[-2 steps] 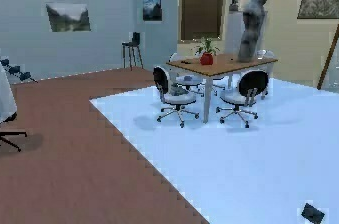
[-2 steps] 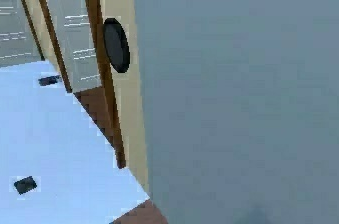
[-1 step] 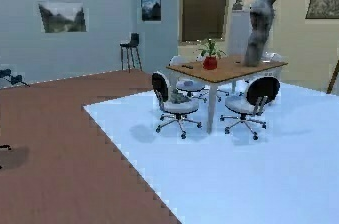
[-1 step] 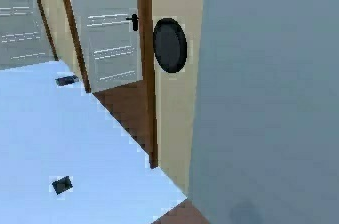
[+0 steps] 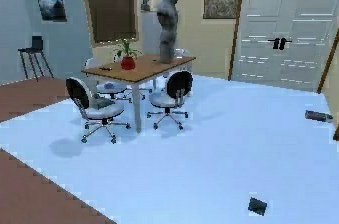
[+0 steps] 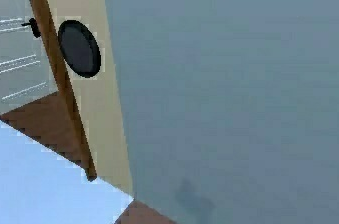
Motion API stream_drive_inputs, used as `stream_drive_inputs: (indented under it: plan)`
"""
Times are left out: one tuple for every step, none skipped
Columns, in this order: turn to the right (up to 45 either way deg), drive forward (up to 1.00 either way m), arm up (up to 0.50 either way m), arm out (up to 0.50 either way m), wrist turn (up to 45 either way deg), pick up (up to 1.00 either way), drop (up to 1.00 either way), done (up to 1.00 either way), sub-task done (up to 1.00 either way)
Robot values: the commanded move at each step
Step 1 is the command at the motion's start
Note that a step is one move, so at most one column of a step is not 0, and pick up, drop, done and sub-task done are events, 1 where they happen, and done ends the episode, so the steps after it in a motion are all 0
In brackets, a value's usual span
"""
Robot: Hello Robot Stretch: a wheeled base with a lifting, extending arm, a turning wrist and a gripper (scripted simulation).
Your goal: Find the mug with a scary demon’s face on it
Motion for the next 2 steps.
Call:
stream_drive_inputs:
  plan:
    - [0.0,1.0,0.0,0.0,0.0,0.0,0.0,0.0,0.0]
    - [6.0,0.0,0.0,0.0,0.0,0.0,0.0,0.0,0.0]
